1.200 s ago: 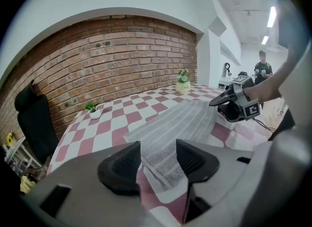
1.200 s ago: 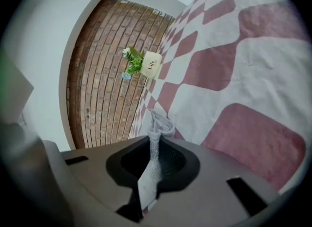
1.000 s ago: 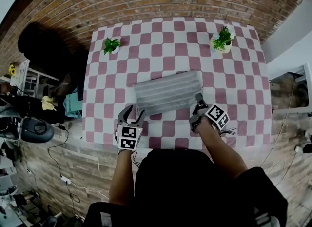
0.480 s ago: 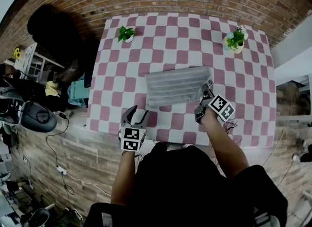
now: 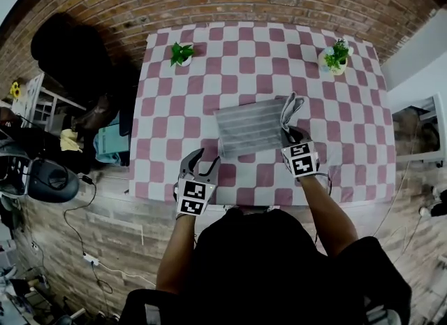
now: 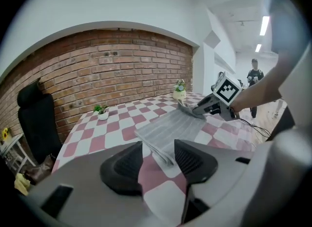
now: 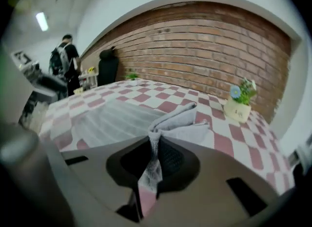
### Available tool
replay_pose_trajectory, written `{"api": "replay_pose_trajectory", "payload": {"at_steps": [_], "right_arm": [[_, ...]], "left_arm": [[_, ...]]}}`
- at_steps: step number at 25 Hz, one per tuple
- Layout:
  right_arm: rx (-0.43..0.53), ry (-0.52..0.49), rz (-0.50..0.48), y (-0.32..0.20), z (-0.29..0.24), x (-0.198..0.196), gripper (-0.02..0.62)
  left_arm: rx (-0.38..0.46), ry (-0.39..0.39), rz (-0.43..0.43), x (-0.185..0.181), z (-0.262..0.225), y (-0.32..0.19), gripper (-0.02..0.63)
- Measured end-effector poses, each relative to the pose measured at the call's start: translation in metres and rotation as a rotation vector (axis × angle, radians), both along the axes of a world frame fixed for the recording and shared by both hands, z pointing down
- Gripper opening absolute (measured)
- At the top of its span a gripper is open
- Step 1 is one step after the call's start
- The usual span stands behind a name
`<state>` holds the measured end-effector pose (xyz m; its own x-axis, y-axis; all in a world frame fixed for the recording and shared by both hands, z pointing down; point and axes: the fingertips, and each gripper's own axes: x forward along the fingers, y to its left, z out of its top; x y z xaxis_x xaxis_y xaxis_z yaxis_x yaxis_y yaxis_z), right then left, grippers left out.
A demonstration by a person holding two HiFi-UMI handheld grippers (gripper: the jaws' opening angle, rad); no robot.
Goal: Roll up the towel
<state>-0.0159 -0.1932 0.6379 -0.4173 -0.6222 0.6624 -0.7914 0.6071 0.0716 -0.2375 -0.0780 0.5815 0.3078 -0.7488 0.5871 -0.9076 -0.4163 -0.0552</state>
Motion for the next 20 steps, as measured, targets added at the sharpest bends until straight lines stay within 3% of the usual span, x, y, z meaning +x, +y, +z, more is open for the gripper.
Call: {"api": "replay_pose_trajectory", "payload": {"at_steps": [5, 12, 15, 20], "right_arm": [[0.136, 0.28, -0.234, 0.031, 0.005, -0.03, 0.032], [0.315, 0.635, -0.493, 0.056, 0.026, -0.048, 0.035], [0.337, 0.67, -0.541, 0.062, 0.027, -0.049, 0.038], [0.335, 0.638, -0.614, 0.074, 0.033, -0.043, 0.053]], "left_arm": [[0.028, -0.1, 0.206, 0.015, -0.001, -0.021, 0.206], [0.144, -0.321, 0.723, 0.094, -0.012, -0.052, 0.206], [0.192, -0.397, 0.876, 0.137, -0.012, -0.07, 0.206], [0.139, -0.574, 1.094, 0.187, 0.017, -0.094, 0.202]]}}
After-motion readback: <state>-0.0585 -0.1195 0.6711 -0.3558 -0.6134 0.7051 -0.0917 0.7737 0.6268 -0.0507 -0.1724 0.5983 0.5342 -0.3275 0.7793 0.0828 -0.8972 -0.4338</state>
